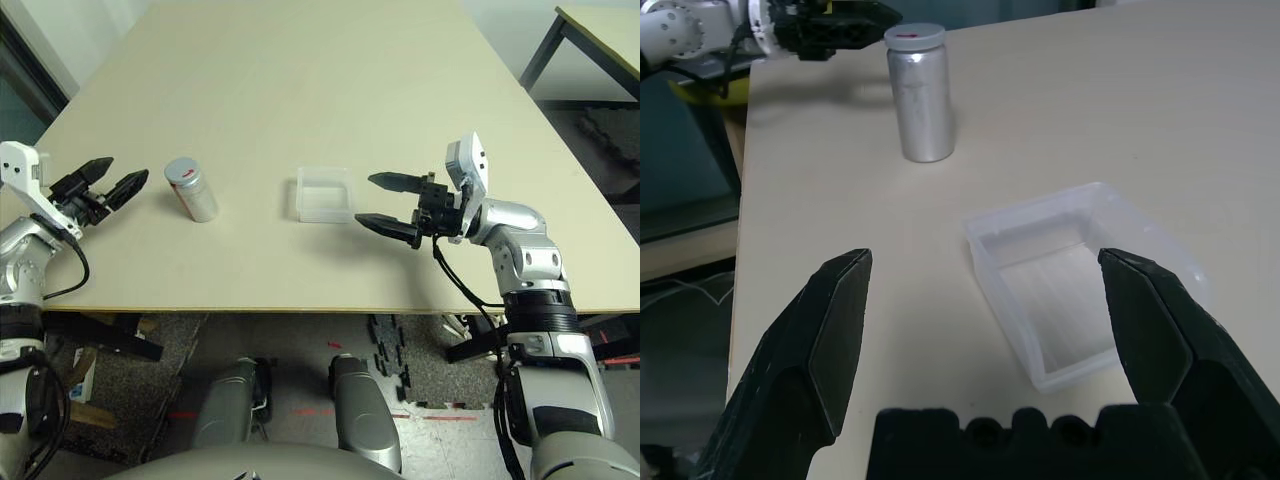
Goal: Pour the medicine from the bottle into the box.
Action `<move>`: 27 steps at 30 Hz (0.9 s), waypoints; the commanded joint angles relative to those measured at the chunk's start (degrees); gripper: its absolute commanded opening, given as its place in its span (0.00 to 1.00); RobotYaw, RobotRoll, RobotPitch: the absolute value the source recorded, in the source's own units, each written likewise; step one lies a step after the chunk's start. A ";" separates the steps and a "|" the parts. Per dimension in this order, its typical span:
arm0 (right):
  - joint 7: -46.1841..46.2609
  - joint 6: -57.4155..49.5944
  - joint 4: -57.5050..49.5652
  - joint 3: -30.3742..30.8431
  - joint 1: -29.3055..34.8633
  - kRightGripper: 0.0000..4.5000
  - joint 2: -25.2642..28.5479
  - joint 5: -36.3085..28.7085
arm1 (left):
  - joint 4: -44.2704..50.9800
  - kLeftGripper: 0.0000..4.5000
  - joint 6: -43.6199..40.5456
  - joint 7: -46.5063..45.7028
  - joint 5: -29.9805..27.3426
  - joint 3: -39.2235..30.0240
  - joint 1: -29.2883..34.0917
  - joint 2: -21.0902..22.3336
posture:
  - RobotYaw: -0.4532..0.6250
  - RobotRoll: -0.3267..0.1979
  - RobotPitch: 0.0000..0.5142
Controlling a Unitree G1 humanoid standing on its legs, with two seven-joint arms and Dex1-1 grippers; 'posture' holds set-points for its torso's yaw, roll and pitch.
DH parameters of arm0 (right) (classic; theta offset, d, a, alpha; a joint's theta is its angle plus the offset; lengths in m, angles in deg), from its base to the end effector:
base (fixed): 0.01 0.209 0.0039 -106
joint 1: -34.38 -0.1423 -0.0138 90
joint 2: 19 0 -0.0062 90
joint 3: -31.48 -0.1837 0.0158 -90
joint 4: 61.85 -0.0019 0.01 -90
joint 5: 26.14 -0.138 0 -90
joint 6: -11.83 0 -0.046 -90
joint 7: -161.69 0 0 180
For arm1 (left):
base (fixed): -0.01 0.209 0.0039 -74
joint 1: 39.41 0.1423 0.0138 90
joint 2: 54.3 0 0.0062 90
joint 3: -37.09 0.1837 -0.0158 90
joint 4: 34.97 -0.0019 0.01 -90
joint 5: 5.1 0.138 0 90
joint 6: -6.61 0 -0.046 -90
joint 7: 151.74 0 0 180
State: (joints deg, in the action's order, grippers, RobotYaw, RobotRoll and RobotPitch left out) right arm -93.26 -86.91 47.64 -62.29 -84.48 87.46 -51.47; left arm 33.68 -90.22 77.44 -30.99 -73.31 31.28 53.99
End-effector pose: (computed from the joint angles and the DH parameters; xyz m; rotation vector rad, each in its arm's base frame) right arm 0.2890 -0.2615 0.1403 -0.1005 -0.0174 1.1970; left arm 0.2450 0.3273 0.1226 0.0066 -0.0633 -0.4560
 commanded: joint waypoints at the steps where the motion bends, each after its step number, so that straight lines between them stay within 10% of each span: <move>1: -0.30 1.27 1.20 0.62 -0.57 1.00 -0.22 0.98 | 3.74 1.00 0.57 0.63 -0.82 0.21 2.97 -1.04 | 0.39 0.62 0.29; 27: 2.31 3.14 -0.08 0.61 1.62 1.00 0.72 2.80 | -0.11 1.00 21.66 -11.09 11.09 9.28 3.80 -13.48 | 0.34 0.62 0.30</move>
State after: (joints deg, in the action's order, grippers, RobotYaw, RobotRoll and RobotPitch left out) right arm -91.13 -84.17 48.43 -61.67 -83.48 87.79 -49.08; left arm 35.21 -69.75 67.33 -20.83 -64.98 35.62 41.03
